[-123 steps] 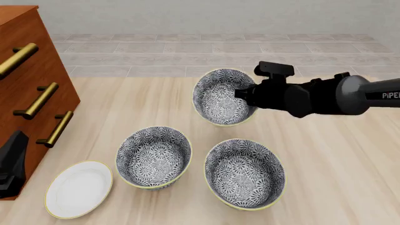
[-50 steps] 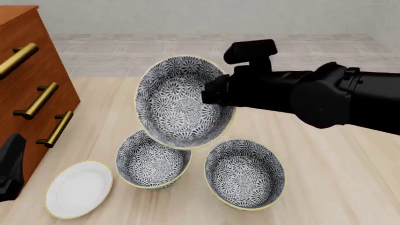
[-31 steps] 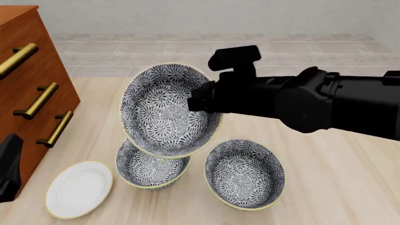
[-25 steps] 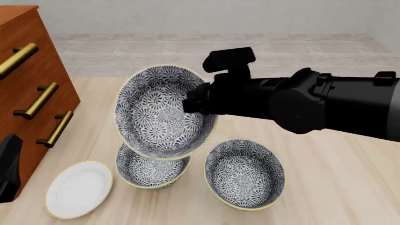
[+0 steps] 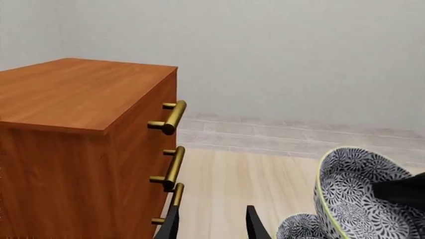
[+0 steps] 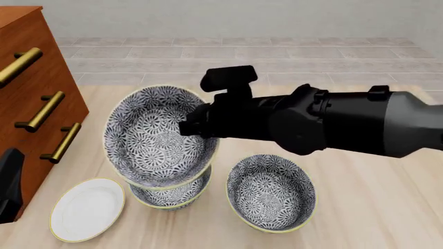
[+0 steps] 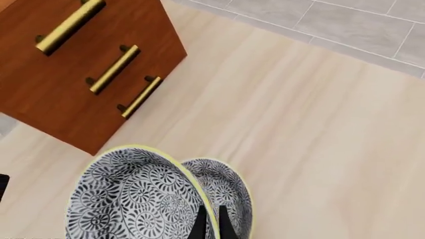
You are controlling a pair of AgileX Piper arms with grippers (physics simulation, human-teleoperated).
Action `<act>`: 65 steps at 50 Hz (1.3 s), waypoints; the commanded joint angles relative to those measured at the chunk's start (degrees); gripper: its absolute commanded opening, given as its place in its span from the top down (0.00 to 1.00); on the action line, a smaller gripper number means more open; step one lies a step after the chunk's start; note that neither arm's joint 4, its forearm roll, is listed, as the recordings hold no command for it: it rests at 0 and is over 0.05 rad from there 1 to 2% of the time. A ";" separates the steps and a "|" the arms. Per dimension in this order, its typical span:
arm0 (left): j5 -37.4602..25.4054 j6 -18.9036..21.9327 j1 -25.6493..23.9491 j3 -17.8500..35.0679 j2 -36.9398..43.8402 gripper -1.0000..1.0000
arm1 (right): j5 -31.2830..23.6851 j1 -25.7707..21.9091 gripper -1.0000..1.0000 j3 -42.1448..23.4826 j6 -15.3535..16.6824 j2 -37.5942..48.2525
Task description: Stack the bowl at the front on the bowl in the middle.
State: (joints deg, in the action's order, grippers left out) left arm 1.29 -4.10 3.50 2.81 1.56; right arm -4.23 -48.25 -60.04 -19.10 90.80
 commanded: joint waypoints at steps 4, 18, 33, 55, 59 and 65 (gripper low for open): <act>0.44 -0.12 0.15 -0.18 0.34 0.00 | 0.38 -1.57 1.00 -0.75 -3.44 2.37; 0.45 -0.04 0.34 0.00 0.39 0.00 | -1.32 -1.96 1.00 -1.20 -7.37 3.69; -0.89 0.70 -0.01 0.17 -1.30 0.00 | -1.64 -0.24 1.00 -1.85 -5.90 4.98; -1.17 0.72 -0.29 0.36 -1.30 0.00 | -0.08 0.48 1.00 -2.00 -5.34 7.31; -0.52 -0.27 -0.35 -0.49 -1.52 0.00 | 0.64 0.82 1.00 -2.07 -5.39 8.38; -0.35 -1.00 -0.12 -0.68 -1.53 0.00 | 1.26 1.03 1.00 -1.99 -5.59 9.22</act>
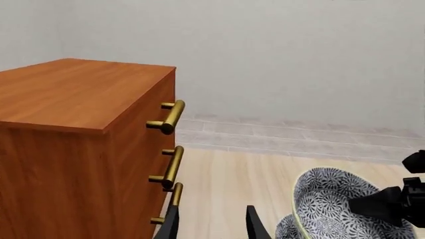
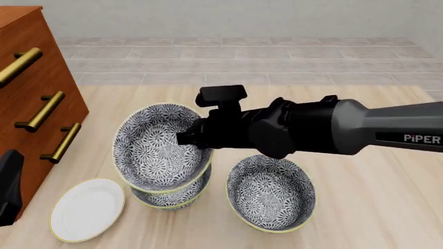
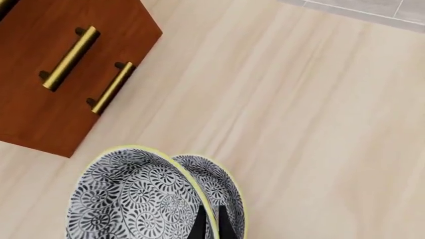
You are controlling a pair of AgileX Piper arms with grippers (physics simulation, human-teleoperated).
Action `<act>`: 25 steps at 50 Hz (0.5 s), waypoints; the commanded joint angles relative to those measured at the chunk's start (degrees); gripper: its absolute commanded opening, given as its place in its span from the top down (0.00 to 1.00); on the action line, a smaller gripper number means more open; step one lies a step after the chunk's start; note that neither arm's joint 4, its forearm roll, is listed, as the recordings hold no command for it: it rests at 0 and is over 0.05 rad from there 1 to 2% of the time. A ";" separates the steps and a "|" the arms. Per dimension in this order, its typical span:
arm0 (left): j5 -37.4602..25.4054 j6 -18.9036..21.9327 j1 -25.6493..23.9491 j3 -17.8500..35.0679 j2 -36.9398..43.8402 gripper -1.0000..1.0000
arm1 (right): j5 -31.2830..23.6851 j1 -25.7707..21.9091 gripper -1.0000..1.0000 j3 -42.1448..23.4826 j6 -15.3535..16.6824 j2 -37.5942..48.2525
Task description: Stack the bowl at the front on the bowl in the middle.
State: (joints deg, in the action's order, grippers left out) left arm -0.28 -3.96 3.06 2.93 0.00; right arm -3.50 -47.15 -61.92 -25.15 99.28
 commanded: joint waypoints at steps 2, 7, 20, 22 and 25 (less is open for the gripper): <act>1.22 -1.11 0.27 -0.79 0.02 0.00 | 0.59 0.19 1.00 -0.25 0.50 1.02; 3.09 -5.98 1.07 -2.63 0.01 0.00 | 0.95 0.48 1.00 -0.08 0.65 1.61; 2.21 -2.25 0.66 -2.04 0.01 0.00 | 2.28 -0.17 1.00 1.46 1.37 3.01; 2.06 -2.32 0.68 -1.85 0.01 0.00 | 2.32 -0.37 1.00 1.47 1.36 3.19; 2.00 -2.30 0.70 -1.87 0.01 0.00 | 2.39 -0.43 1.00 1.53 1.52 3.39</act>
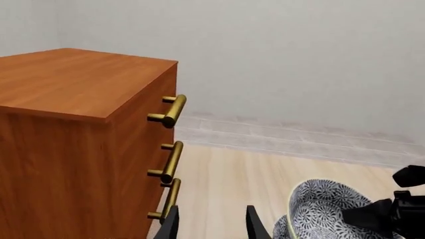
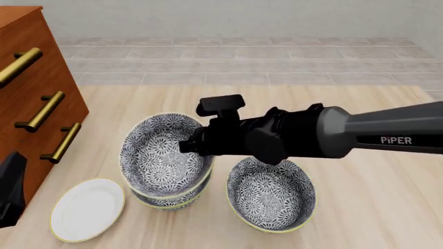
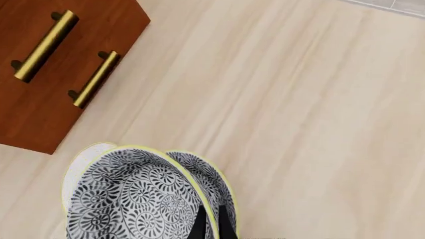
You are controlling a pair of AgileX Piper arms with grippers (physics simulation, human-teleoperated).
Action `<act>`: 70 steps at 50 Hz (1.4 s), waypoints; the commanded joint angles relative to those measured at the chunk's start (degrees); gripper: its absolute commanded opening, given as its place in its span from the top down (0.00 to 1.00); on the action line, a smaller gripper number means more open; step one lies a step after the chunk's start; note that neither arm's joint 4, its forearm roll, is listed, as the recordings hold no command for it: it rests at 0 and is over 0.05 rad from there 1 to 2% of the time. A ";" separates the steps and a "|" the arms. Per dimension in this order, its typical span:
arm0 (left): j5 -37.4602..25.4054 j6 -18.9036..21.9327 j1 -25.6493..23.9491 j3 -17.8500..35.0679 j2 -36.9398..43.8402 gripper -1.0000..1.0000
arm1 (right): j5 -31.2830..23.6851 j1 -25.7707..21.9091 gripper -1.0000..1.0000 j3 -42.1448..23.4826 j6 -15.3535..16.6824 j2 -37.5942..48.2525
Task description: Stack the bowl at the front on the bowl in the middle.
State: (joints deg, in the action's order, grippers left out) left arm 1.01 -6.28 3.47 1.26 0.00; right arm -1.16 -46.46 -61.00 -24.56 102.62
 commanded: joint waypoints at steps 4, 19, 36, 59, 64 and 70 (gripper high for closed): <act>-0.18 3.02 -0.34 0.64 0.04 0.00 | 0.09 -1.04 1.00 0.52 1.00 0.24; -0.30 1.93 -0.28 0.62 0.05 0.00 | 0.15 -0.80 1.00 1.12 1.11 -0.29; -0.52 2.74 -0.56 0.80 0.06 0.00 | -0.10 -1.15 0.00 0.60 0.84 -0.50; -0.54 2.69 -0.66 0.88 0.06 0.00 | -1.35 -1.20 0.00 -0.26 1.38 -1.87; -0.51 2.64 -0.53 0.93 0.05 0.00 | -2.73 -0.63 0.00 -1.15 1.76 -3.39; -0.45 2.59 -0.66 0.85 0.04 0.00 | -4.09 -0.01 0.00 -1.99 2.14 -5.15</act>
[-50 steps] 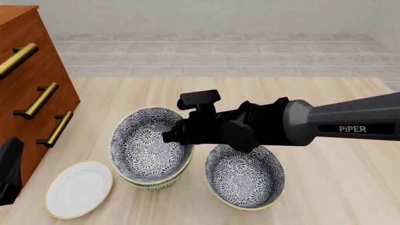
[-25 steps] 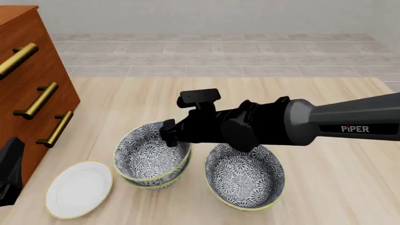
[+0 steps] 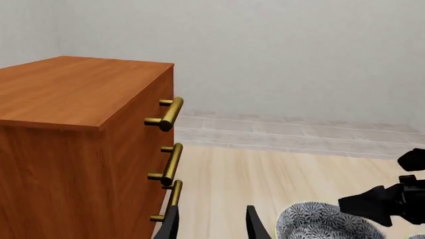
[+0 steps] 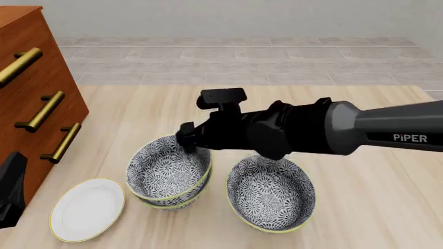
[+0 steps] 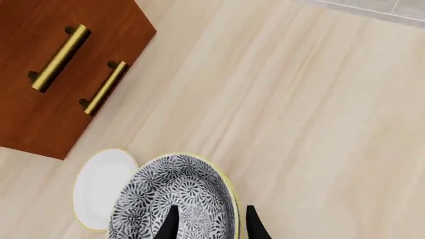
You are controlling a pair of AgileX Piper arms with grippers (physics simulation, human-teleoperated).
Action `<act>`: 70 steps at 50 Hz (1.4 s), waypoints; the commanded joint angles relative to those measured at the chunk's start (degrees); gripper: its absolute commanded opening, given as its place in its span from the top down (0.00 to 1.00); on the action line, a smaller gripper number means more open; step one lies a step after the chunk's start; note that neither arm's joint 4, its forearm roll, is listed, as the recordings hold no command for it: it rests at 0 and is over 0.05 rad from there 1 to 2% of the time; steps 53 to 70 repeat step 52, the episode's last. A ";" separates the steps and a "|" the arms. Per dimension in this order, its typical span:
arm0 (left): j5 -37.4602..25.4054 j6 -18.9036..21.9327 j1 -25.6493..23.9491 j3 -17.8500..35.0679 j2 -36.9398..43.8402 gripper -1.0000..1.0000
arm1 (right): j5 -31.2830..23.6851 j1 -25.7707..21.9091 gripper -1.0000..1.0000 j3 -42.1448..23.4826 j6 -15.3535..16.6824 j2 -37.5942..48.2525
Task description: Stack the bowl at the front on the bowl in the middle.
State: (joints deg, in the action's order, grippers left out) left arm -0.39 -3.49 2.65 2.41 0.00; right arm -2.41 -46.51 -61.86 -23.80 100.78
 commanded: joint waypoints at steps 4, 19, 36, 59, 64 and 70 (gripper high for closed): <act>0.85 -0.26 0.17 -0.14 0.03 0.00 | -3.59 0.07 0.00 -1.18 1.53 -4.75; 0.71 -0.15 0.17 0.09 0.01 0.00 | -5.80 0.23 0.00 -0.75 1.77 -9.77; -0.73 0.16 -0.18 1.74 0.02 0.00 | -10.10 -0.23 0.00 -1.73 2.46 -16.80; -0.95 0.25 -0.40 2.45 0.01 0.00 | -14.76 -0.91 0.00 -3.80 3.01 -23.45; -0.95 0.25 -0.40 2.45 0.01 0.00 | -14.76 -0.91 0.00 -3.80 3.01 -23.45; -0.95 0.25 -0.40 2.45 0.01 0.00 | -14.76 -0.91 0.00 -3.80 3.01 -23.45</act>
